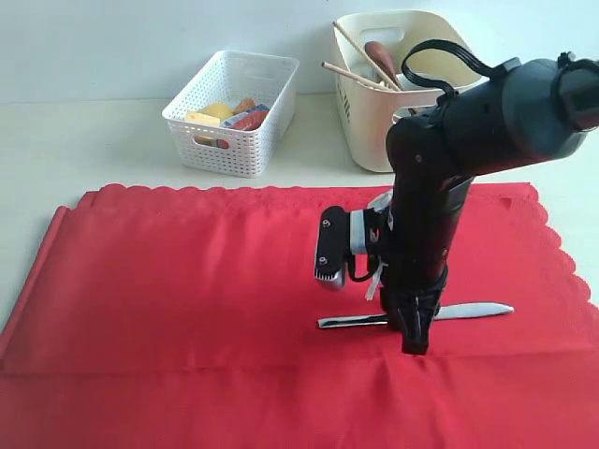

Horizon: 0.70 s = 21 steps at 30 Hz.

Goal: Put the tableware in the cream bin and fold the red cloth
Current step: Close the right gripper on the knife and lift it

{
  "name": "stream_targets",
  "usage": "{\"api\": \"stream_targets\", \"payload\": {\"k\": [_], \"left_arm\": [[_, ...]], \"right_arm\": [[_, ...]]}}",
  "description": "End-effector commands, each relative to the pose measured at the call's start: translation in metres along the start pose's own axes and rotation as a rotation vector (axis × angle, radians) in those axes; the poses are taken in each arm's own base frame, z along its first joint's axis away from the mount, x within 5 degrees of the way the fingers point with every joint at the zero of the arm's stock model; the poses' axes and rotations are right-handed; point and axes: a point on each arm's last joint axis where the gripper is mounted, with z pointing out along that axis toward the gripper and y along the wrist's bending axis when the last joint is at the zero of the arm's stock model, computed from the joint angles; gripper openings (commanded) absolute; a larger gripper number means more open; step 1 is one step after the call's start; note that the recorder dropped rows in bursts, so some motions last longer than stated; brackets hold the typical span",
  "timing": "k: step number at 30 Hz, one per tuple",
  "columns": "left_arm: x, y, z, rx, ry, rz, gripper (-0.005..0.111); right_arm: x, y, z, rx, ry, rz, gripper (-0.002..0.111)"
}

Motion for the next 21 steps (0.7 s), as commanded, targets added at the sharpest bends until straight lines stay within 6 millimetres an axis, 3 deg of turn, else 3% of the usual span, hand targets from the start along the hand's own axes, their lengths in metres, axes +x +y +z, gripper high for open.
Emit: {"api": "stream_targets", "payload": {"k": [1, 4, 11, 21], "left_arm": [[0.001, 0.0, 0.0, 0.006, -0.005, -0.002, 0.001], [0.001, 0.0, 0.0, 0.006, -0.005, -0.002, 0.001], [0.001, 0.0, 0.0, 0.006, -0.005, -0.004, 0.001], [0.001, 0.0, 0.0, 0.006, -0.005, -0.002, 0.001]], "right_arm": [[0.002, 0.0, 0.011, -0.009, 0.03, -0.011, 0.009], [0.003, 0.001, 0.011, -0.017, 0.038, -0.006, 0.0], [0.003, 0.001, -0.006, 0.017, 0.007, 0.006, 0.0], [0.01, 0.002, -0.078, 0.233, -0.143, 0.034, 0.0]]}}
